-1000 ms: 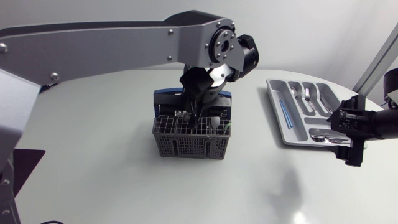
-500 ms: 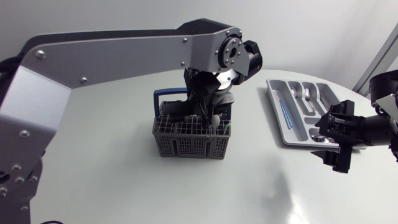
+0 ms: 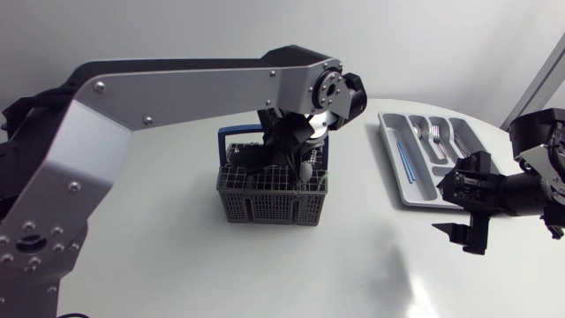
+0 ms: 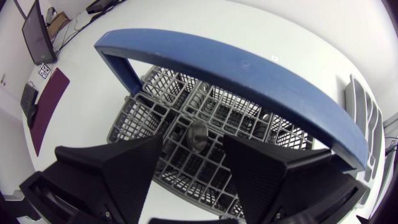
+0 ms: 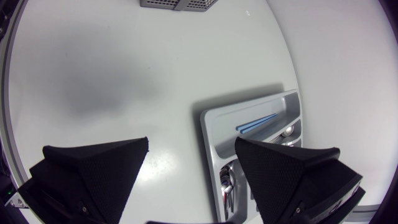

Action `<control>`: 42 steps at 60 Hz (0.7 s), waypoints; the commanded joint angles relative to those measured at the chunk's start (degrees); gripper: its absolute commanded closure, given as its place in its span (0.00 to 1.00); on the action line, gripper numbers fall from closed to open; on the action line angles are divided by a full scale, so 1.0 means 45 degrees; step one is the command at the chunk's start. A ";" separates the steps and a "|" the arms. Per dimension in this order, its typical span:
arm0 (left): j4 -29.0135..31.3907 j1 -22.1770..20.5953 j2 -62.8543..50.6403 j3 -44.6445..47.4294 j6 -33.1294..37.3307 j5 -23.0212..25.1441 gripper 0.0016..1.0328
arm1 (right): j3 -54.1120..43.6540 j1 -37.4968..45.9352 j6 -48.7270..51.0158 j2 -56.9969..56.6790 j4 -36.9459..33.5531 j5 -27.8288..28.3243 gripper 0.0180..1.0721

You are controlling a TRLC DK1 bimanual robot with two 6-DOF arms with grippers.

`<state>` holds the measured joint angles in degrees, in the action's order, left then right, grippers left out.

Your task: Unload the cutlery basket into the drawer organizer.

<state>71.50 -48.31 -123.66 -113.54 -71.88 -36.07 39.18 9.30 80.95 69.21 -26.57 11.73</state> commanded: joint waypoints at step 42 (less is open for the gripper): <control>0.0555 -0.0006 -0.0451 0.0191 -0.1215 -0.1085 0.72 | -0.0659 -0.0231 -0.0195 -0.0302 0.0298 -0.0203 0.05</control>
<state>72.64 -48.07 -123.94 -113.54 -75.11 -39.77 37.47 8.67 80.95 68.40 -25.45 11.07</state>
